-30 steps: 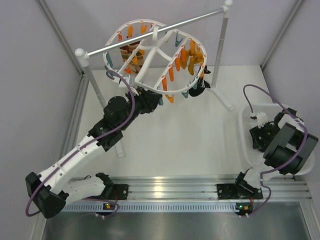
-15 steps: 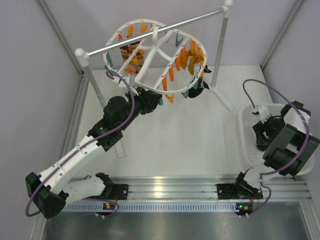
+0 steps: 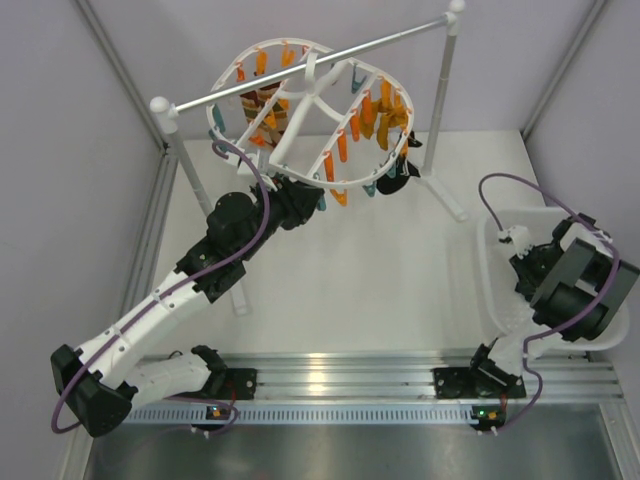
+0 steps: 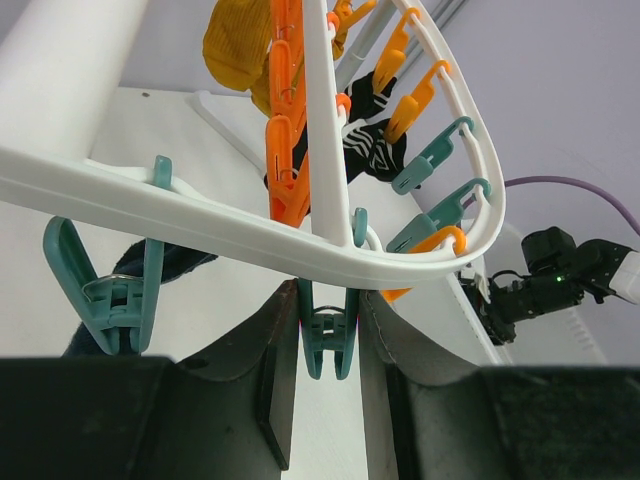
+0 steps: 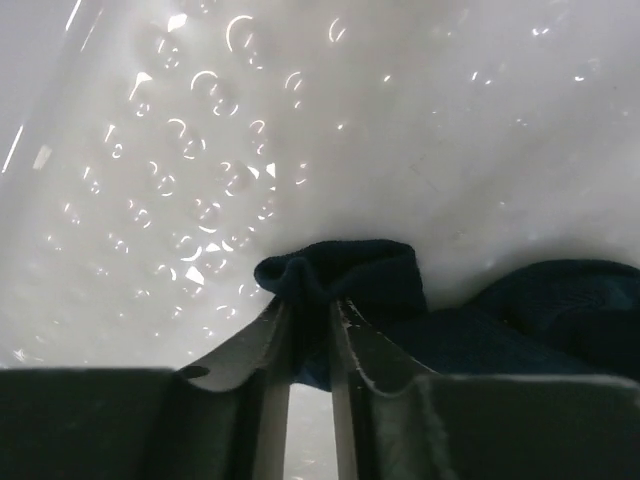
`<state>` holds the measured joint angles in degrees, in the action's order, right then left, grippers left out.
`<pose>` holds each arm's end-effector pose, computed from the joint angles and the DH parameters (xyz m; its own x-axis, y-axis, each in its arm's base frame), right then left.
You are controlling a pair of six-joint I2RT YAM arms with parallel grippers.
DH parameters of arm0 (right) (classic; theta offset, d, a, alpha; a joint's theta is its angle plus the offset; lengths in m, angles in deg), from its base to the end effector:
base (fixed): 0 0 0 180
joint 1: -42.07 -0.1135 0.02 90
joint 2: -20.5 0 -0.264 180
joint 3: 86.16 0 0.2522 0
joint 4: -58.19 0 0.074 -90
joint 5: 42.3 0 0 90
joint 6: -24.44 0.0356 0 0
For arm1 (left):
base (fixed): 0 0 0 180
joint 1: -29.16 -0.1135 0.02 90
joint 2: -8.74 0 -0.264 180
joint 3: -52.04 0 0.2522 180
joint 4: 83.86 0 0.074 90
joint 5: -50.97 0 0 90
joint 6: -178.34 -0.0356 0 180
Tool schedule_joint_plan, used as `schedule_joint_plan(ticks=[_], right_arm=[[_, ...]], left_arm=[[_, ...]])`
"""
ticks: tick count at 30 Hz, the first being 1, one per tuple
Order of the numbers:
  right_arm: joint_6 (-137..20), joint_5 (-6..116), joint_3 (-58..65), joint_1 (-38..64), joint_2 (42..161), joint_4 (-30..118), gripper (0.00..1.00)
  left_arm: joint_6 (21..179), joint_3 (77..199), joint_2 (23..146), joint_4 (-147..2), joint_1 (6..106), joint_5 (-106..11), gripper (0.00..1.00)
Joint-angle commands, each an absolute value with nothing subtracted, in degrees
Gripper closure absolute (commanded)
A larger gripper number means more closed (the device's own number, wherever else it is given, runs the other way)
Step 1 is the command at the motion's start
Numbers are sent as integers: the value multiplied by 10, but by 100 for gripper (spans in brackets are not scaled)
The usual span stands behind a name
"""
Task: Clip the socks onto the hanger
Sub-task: Pick up the sock from the bin.
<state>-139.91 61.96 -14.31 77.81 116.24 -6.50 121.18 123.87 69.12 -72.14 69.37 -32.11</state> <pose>0.2321 -0.1562 0.1656 -0.7592 -0.6034 -0.2438 -0.6300 0.7755 0.0426 0.1907 -0.1556 0.3926 -0.3007 -0.4507 -0.8405 0.4592 0.7040 -0.5418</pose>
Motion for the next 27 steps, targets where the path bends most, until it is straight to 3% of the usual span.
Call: schedule_joint_plan(ticks=[1,3,4,14,22,25,26,27], right_arm=[[-1398,658,-132,777,1142,-63,83],[-1404,683,-115,782,1117,-84,98],[-1404,710,-108,783,1090,-104,100],[-1418,900,32,806,970,-263,100],[-1430,1151,122,771,908,-407,100],[-1362,1220,94,702,858,-337,100],[-1243,1228,52,678,838,-279,100],[-1155,1215,22,652,789,-99,100]], left_arm=[[1210,1254,681,-735,684,-294,100],[1213,1254,680,-734,684,-297,100],[1212,1253,680,-735,684,-297,100],[1210,1254,675,-738,684,-302,100],[1210,1258,675,-747,684,-310,100],[1217,1256,675,-754,684,-315,100],[1217,1256,675,-755,684,-316,100],[1217,1254,675,-755,684,-317,100]])
